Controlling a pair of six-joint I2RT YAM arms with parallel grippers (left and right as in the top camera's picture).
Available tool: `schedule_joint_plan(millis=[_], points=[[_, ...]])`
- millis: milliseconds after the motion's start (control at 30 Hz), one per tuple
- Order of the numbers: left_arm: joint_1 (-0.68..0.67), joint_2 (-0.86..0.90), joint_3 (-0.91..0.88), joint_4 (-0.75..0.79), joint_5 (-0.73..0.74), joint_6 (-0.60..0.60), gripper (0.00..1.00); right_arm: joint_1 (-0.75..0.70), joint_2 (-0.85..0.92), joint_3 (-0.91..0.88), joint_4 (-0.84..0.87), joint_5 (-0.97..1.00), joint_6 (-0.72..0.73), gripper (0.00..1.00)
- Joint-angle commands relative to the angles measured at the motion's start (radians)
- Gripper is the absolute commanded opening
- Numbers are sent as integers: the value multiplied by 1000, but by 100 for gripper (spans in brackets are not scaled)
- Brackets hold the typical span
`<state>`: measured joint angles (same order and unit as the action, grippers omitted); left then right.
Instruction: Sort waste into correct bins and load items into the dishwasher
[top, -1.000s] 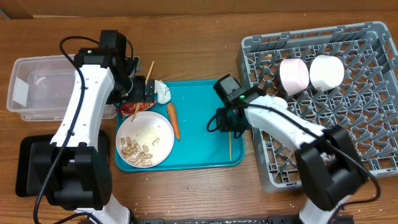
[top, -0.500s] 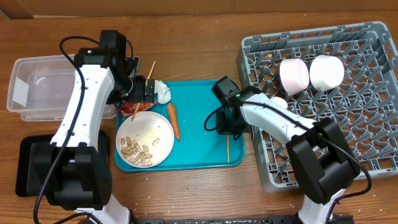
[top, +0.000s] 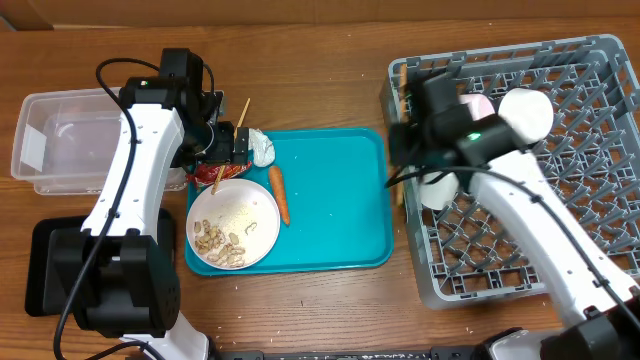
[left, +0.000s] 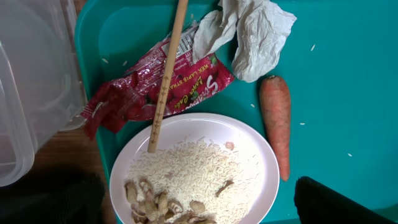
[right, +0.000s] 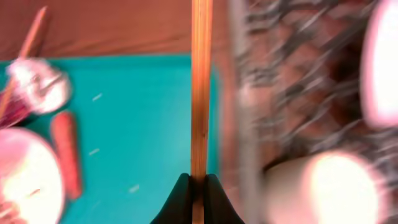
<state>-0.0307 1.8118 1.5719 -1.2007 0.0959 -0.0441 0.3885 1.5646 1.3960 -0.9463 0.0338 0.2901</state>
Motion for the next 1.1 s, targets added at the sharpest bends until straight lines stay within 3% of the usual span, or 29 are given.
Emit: schedule_joint_plan(millis=[0,67,167,267,500,600,800,900,1067], points=[[4,15,16,1,-2,22,100,-45,39,-3,31,25,-153,4],[4,15,16,1,-2,22,100,-61,67,-3,69,26,-194,5],[4,15,16,1,-2,22,100,-64,101,-3,109,69,-253,24],[4,15,16,1,-2,22,100,-63,114,-2,140,182,-257,31],[4,15,16,1,-2,22,100,-36,57,51,68,164,-172,33],[4,15,16,1,-2,22,100,-29,21,71,51,145,-129,38],[4,15,16,1,-2,22,100,-31,2,69,35,-84,-25,41],[4,15,16,1,-2,22,100,-20,3,57,39,-250,64,42],[4,15,16,1,-2,22,100,47,6,30,53,-235,243,43]])
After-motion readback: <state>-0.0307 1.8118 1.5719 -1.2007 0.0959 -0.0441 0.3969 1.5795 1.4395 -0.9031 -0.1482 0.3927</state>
